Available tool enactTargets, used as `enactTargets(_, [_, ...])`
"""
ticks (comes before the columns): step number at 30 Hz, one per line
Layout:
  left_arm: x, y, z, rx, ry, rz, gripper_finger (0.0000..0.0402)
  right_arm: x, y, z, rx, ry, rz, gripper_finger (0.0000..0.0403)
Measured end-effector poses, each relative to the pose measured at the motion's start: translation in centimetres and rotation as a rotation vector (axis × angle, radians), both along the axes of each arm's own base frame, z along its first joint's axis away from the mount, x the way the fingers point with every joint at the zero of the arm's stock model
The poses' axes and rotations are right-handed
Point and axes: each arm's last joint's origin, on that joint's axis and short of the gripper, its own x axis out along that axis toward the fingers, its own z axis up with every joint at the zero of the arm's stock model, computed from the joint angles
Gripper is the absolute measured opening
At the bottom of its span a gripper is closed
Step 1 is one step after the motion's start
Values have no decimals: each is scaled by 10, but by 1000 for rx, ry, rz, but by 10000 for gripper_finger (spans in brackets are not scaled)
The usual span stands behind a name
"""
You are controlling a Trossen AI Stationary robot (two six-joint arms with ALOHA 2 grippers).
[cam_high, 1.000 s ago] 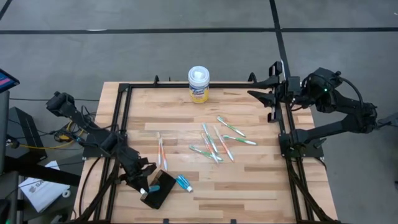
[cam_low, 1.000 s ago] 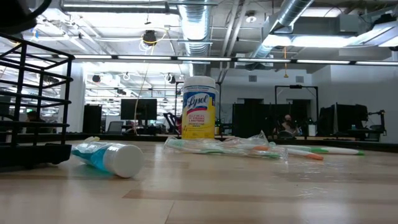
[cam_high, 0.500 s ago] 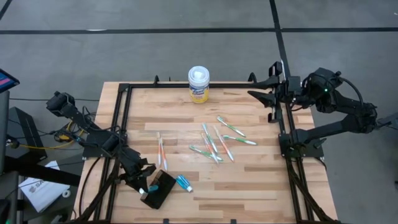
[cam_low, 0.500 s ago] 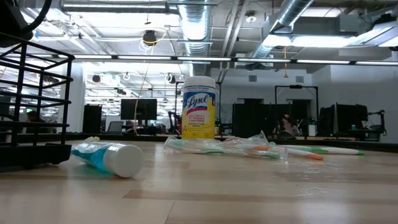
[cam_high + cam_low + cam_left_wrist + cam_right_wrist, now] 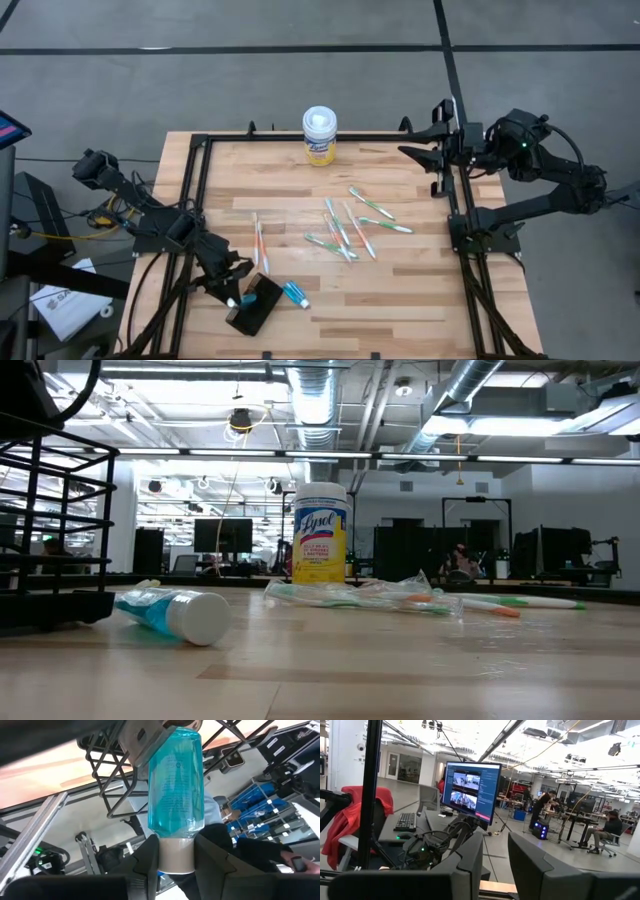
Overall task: Pick & Place toothbrushing station
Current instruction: Put the blue mouthwash into the black wire organizer bin
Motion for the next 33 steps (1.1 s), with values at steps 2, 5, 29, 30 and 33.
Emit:
enactTargets(2, [-1,0,-3,-4,4,-8,85,0,0,0,0,0,0,83])
enactTargets(5, [-3,1,-7,-7,12,-19,85,0,0,0,0,0,0,83])
enactTargets(29, [-6,-2,-5,34,59,-7,85,0,0,0,-8,2,2,83])
enactTargets(30, [-6,-2,-4,39,59,-6,85,0,0,0,-8,4,2,83])
enactTargets(33, [-9,-1,0,42,36,11,85,0,0,-1,-8,9,2,83])
